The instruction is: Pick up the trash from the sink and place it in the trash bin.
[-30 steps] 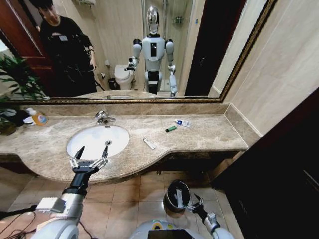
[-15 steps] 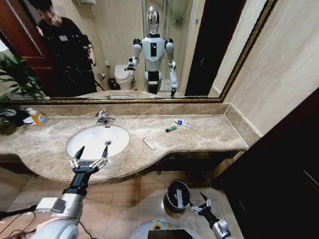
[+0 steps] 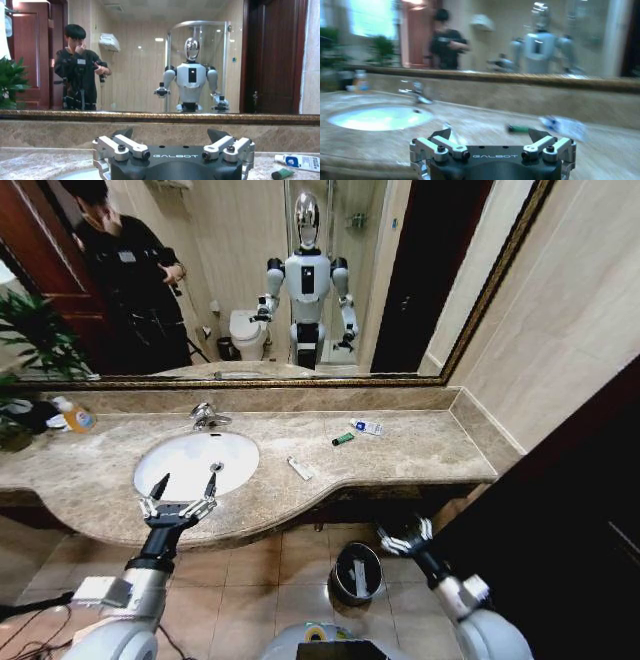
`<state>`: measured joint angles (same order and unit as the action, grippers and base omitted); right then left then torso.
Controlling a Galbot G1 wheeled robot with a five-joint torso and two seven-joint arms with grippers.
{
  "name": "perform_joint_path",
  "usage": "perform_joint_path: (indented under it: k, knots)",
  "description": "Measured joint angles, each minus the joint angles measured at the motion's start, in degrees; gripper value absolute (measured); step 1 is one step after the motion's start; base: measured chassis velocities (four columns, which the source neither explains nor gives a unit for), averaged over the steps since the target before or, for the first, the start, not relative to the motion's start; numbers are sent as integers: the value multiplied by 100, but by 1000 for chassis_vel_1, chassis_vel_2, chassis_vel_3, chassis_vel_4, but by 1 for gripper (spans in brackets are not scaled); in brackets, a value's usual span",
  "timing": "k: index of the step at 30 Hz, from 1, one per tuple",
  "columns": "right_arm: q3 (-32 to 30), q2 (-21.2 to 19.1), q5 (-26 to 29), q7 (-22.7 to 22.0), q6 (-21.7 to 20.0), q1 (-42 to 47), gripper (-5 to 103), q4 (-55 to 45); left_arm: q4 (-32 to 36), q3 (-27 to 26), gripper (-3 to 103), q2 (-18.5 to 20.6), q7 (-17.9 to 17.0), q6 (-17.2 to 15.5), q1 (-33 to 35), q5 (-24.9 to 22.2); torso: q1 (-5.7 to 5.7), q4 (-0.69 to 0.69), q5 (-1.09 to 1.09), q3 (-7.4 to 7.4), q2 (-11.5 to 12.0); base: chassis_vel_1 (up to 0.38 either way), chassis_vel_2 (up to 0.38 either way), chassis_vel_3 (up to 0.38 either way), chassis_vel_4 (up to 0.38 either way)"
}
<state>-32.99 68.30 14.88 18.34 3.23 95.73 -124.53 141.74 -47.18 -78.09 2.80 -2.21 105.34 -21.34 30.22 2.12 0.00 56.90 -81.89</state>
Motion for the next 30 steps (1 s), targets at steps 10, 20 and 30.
perform_joint_path:
  k: [10, 20, 30]
  knots:
    - [999, -1152, 705, -358, -734, -1078, 100, 391, 1, 0, 100, 0, 0, 0, 0, 0, 0, -1, 2, 1, 0, 0, 0, 0, 0]
    - [2517, -1432, 1587, -783, -1028, -3003, 100, 1087, 0, 0, 100, 0, 0, 0, -1, 0, 0, 0, 0, 1, 0, 0, 0, 0, 0]
    - [4145, -964, 1820, -1610, -1176, -4795, 100, 1945, 1, 0, 100, 0, 0, 0, -1, 0, 1, 0, -1, 0, 1, 0, 0, 0, 0]
